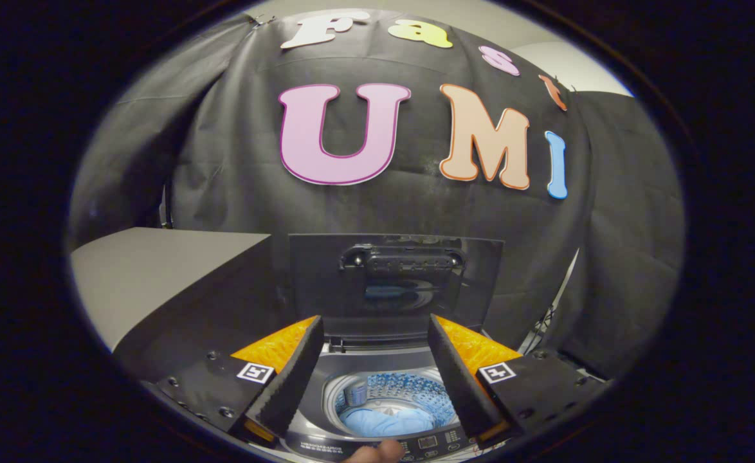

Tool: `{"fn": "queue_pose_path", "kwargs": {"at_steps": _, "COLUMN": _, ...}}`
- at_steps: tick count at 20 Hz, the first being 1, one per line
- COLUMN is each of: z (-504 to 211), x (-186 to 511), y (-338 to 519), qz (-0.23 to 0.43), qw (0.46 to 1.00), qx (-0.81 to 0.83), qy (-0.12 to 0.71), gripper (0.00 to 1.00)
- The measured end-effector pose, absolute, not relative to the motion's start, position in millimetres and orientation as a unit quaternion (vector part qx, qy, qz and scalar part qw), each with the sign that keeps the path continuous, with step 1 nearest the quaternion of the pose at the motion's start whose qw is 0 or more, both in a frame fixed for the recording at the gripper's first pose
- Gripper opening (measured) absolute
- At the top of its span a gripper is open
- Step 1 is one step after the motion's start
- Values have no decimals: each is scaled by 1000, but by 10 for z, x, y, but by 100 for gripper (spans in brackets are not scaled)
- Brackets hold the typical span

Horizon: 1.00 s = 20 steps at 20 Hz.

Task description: Put the clothes into the washing machine and then close the washing machine lid.

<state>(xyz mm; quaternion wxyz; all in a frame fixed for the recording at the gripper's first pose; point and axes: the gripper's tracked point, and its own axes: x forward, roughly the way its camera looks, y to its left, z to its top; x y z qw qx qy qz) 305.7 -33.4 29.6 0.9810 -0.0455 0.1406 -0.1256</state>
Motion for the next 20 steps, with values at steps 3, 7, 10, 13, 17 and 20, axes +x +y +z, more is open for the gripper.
{"fn": "queue_pose_path", "kwargs": {"at_steps": 3, "z": 266, "x": 3038, "y": -312, "qz": -127, "qw": 981, "qx": -37, "qy": 140, "gripper": 100}}
{"fn": "queue_pose_path", "kwargs": {"at_steps": 7, "z": 207, "x": 3004, "y": -302, "qz": -130, "qw": 981, "qx": -31, "qy": 139, "gripper": 100}}
{"fn": "queue_pose_path", "kwargs": {"at_steps": 10, "z": 302, "x": 3046, "y": -284, "qz": -128, "qw": 983, "qx": -42, "qy": 125, "gripper": 100}}
{"fn": "queue_pose_path", "kwargs": {"at_steps": 13, "z": 394, "x": 3068, "y": -281, "qz": -125, "qw": 984, "qx": -48, "qy": 119, "gripper": 100}}
{"fn": "queue_pose_path", "kwargs": {"at_steps": 17, "z": 549, "x": 3062, "y": -282, "qz": -122, "qw": 986, "qx": -51, "qy": 100, "gripper": 100}}
{"fn": "queue_pose_path", "kwargs": {"at_steps": 20, "z": 643, "x": 3078, "y": -303, "qz": -123, "qw": 987, "qx": -49, "qy": 88, "gripper": 99}}
